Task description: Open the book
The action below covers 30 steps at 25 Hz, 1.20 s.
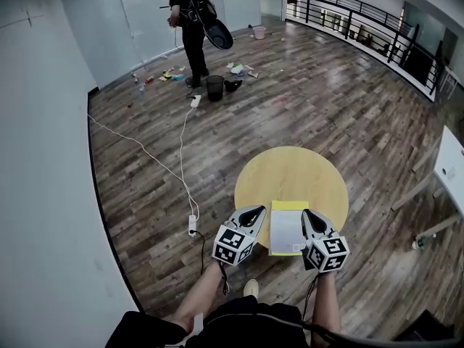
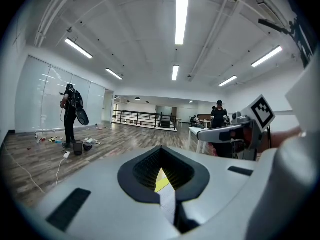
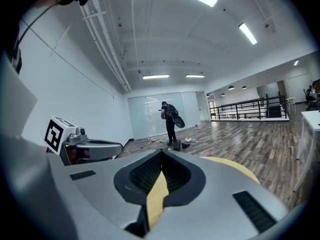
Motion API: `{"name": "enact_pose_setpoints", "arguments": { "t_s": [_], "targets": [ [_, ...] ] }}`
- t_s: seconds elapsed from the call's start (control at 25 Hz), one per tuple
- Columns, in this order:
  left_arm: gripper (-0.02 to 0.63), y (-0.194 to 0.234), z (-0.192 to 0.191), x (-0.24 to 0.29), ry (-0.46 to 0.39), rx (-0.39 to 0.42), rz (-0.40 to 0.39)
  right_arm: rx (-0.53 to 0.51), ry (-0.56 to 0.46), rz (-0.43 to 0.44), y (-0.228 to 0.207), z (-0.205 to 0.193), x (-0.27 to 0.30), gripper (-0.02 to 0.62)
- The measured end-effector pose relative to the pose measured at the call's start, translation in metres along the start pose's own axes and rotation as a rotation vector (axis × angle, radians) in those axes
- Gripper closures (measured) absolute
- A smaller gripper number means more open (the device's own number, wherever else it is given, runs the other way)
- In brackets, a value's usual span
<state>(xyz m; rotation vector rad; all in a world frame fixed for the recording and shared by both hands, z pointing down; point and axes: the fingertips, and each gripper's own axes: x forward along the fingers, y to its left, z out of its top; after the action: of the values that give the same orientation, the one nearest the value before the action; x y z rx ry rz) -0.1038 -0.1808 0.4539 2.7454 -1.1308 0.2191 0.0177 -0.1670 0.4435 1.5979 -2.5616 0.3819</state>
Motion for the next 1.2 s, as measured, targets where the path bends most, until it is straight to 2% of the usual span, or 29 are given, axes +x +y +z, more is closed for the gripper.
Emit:
{"name": "enact_pose_setpoints", "arguments": {
  "t_s": [0.28, 0.56, 0.92, 1.2],
  "targets": [
    [0.607, 0.013, -0.008, 0.018, 0.024, -0.018, -0.002, 0.006, 0.025, -0.015, -0.021, -0.003, 0.017, 0.591],
    [0.607, 0.019, -0.024, 0.018, 0.051, -0.049, 0.035, 0.015, 0.064, 0.022, -0.02, -0.018, 0.025, 0.591],
    [0.607, 0.008, -0.077, 0.008, 0.137, -0.12, 0.056, 0.071, 0.178, 0.055, -0.017, -0.077, 0.024, 0.591],
    [0.607, 0.001, -0.132, -0.002, 0.217, -0.187, 0.076, 0.117, 0.263, 0.087, -0.008, -0.132, 0.023, 0.591]
  ]
}}
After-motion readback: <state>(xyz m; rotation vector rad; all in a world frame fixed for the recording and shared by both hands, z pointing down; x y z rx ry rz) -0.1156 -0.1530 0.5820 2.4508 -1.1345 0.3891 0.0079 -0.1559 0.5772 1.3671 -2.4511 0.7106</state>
